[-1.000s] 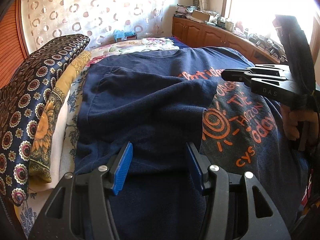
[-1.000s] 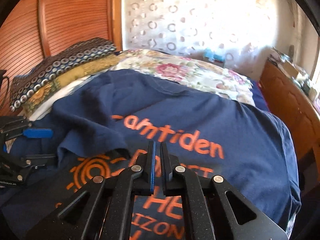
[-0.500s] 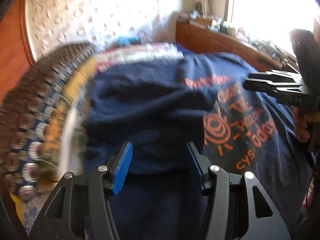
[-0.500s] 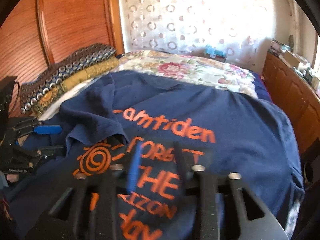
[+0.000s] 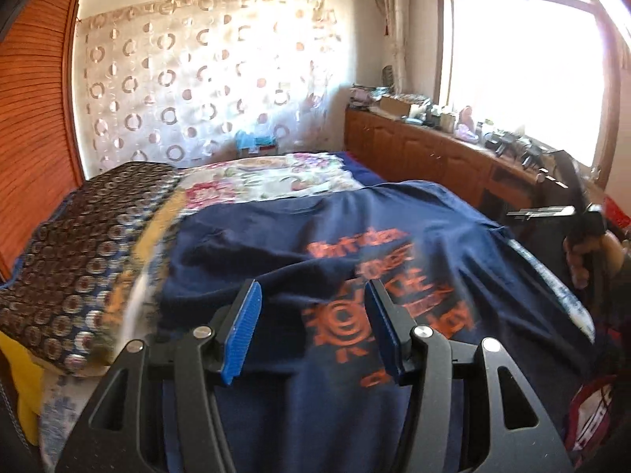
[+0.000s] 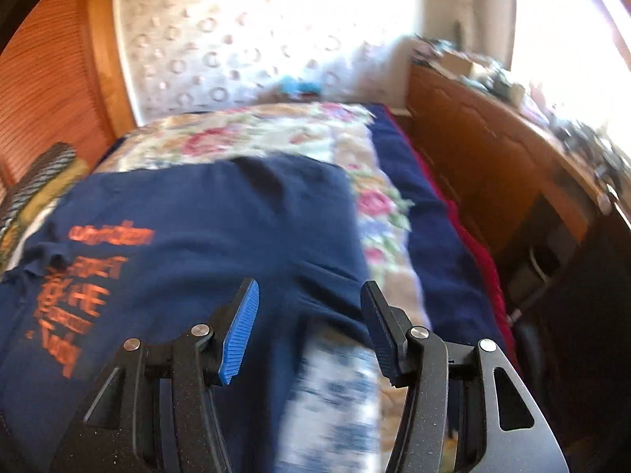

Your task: Fold small clothes

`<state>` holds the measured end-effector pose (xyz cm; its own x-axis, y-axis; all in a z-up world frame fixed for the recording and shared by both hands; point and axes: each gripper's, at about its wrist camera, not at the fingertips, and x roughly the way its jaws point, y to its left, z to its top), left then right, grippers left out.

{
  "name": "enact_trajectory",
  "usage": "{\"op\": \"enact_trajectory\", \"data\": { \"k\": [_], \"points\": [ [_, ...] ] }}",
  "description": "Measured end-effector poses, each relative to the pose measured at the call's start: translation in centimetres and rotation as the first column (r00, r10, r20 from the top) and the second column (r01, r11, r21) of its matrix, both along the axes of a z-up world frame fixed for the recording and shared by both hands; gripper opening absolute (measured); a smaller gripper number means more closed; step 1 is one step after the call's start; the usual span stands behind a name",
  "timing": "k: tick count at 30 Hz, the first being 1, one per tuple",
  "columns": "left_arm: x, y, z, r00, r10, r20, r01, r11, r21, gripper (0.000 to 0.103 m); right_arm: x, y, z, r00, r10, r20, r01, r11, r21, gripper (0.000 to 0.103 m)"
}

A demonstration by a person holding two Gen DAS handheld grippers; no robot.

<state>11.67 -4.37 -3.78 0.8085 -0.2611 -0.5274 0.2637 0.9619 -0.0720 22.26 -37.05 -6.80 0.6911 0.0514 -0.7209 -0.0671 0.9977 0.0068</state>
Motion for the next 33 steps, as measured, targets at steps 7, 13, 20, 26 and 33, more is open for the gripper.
{"op": "enact_trajectory", "data": {
  "k": [7,13,20,26,33],
  "points": [
    [0.3,-3.1,-1.4,0.997,-0.069,-0.034,0.069,0.997,0.026,0.054,-0.7,-2.5,-2.4,0.996,-0.021,-0.092,0.020,1.000,-0.018,0.055],
    [0.4,-4.6,-2.4,0.991,-0.102,-0.083,0.105,0.994,0.031,0.054,-0.1,-4.1,-2.8,0.995,-0.045,-0.093,0.048,0.998,0.036,0.055],
    [-0.1,-5.1,-2.2,0.989,-0.121,-0.086,0.124,0.992,0.028,0.054,1.2,-5.2,-2.9,0.994,-0.049,-0.095,0.062,0.987,0.146,0.039],
    [-0.9,-4.8,-1.8,0.990,-0.119,-0.072,0.121,0.992,0.029,0.054,1.0,-3.5,-1.8,0.999,-0.008,-0.037,0.011,0.997,0.073,0.004],
    [-1.7,-4.1,-0.9,0.990,-0.132,-0.053,0.131,0.991,-0.012,0.054,0.8,-0.5,2.2,0.995,0.026,0.101,-0.023,0.999,-0.030,0.003]
  ]
}}
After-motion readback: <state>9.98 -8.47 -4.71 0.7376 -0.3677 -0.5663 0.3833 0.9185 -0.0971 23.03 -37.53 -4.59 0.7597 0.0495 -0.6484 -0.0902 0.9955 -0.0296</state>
